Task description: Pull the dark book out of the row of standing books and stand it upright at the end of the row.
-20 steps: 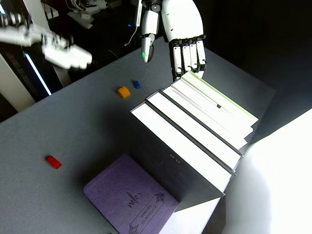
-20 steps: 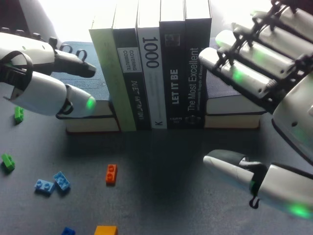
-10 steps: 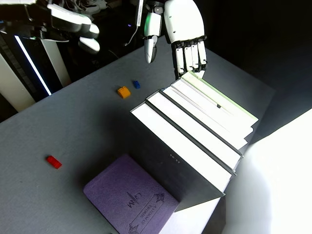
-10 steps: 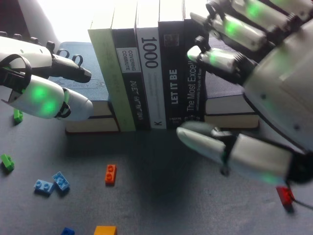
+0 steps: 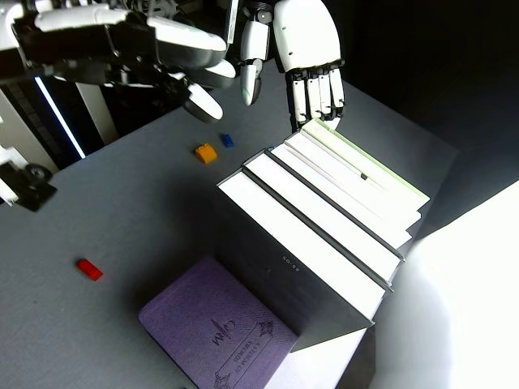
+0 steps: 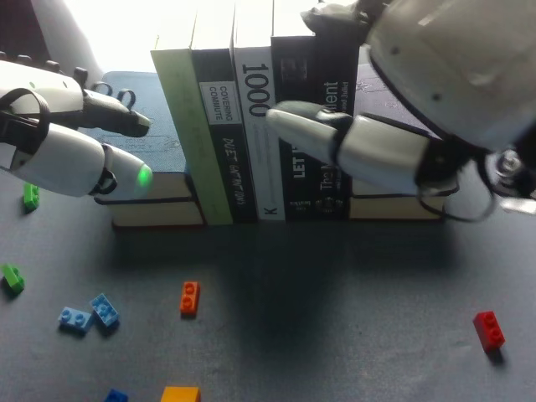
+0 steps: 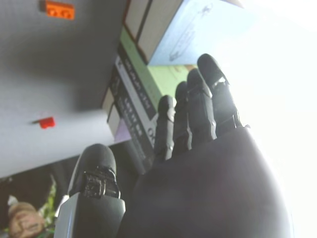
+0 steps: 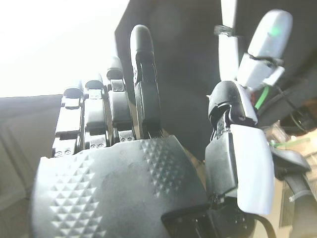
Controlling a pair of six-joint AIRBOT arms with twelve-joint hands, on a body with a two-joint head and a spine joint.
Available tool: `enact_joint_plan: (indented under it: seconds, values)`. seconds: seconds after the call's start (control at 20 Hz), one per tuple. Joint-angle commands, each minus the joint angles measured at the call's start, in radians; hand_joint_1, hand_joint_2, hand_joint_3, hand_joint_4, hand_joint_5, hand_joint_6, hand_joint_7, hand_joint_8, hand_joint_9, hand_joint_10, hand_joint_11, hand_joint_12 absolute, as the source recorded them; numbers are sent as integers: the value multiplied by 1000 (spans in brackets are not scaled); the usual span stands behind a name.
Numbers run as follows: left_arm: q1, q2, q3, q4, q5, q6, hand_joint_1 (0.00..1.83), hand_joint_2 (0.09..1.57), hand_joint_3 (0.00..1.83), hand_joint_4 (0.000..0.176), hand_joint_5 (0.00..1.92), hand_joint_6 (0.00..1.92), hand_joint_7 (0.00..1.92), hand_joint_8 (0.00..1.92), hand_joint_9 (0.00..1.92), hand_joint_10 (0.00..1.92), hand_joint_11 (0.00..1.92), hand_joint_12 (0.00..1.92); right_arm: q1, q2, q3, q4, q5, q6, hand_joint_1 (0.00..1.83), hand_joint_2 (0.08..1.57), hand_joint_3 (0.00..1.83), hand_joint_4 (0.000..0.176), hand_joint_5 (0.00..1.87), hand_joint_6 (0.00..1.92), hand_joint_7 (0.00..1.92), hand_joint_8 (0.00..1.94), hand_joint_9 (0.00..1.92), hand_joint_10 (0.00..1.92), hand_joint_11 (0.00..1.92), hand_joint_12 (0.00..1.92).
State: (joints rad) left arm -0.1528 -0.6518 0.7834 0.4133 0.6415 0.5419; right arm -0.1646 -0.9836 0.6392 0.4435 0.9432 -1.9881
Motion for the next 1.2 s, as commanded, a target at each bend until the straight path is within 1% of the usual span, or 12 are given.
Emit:
enact_joint_plan:
  seconds: [0.0, 0.05, 0.15, 0.3, 0.45, 0.5, 0.6, 0.7, 0.85, 0.9, 1.0, 1.15]
  values:
    - [-5, 9, 2, 25, -72, 0, 0, 1351, 2, 32, 141, 6, 140, 4, 170, 5, 0, 692, 19, 0, 10, -58, 91, 0, 0, 1153, 1, 0, 771, 4, 348, 4, 138, 3, 0, 221]
    - [-5, 9, 1, 25, -71, 0, 0, 1351, 2, 28, 159, 14, 141, 4, 170, 5, 0, 694, 24, -10, 25, -58, 90, -2, 0, 1154, 1, 0, 769, 2, 358, 3, 135, 1, 0, 201]
    - [-9, 9, 1, 25, -60, 0, 0, 1351, 2, 33, 151, 6, 146, 4, 170, 4, 0, 665, 38, -41, 66, -58, 86, -4, 0, 1152, 0, 0, 763, 0, 356, 1, 138, 2, 0, 201]
    - [-16, 8, 3, 24, -52, -13, 0, 1351, 0, 34, 171, 8, 168, 5, 194, 10, 0, 751, 43, -70, 108, -57, 79, -7, 0, 1153, 1, 0, 752, 0, 344, 3, 140, 4, 0, 203]
    - [-25, 7, 2, 24, -52, -14, 0, 1342, 0, 34, 184, 12, 159, 0, 190, 7, 0, 764, 36, -85, 132, -42, 64, -10, 0, 1152, 0, 0, 757, 2, 360, 0, 138, 1, 0, 243]
    - [-26, 7, 2, 23, -52, -14, 0, 1339, 0, 35, 185, 12, 162, 2, 193, 8, 0, 767, 31, -89, 137, -40, 59, -10, 0, 1154, 0, 0, 757, 2, 337, 1, 124, 1, 0, 194]
    - [-29, 7, 2, 23, -36, -13, 0, 1339, 0, 33, 180, 7, 179, 5, 203, 9, 0, 797, 23, -102, 146, -40, 59, -17, 0, 1153, 0, 0, 761, 2, 331, 0, 121, 0, 0, 203]
    - [-39, 9, 1, 22, -13, -13, 0, 1333, 0, 41, 186, 8, 177, 3, 212, 12, 0, 805, 23, -115, 160, -39, 53, -16, 0, 1152, 0, 0, 768, 3, 353, 3, 143, 5, 0, 277]
    - [-56, 9, 9, 22, 2, -13, 0, 1339, 0, 35, 199, 8, 185, 3, 209, 7, 0, 793, 18, -126, 173, -38, 38, -12, 0, 1154, 1, 0, 767, 2, 365, 3, 143, 3, 0, 238]
    - [-64, 8, 12, 23, 10, -17, 0, 1343, 0, 32, 190, 3, 180, 0, 197, 1, 0, 764, 15, -128, 173, -33, 38, -16, 0, 1153, 0, 0, 775, 5, 360, 0, 147, 4, 0, 239]
    - [-80, 8, 21, 23, 34, -20, 0, 1343, 0, 37, 201, 6, 191, 3, 208, 5, 0, 797, 12, -128, 167, -5, 34, -35, 0, 1152, 0, 0, 764, 0, 345, 1, 142, 2, 0, 238]
    - [-83, 7, 18, 24, 37, -21, 0, 1344, 0, 36, 177, 1, 173, 1, 191, 1, 0, 776, -6, -120, 144, 18, 29, -80, 0, 1154, 0, 0, 774, 2, 375, 2, 156, 2, 0, 278]
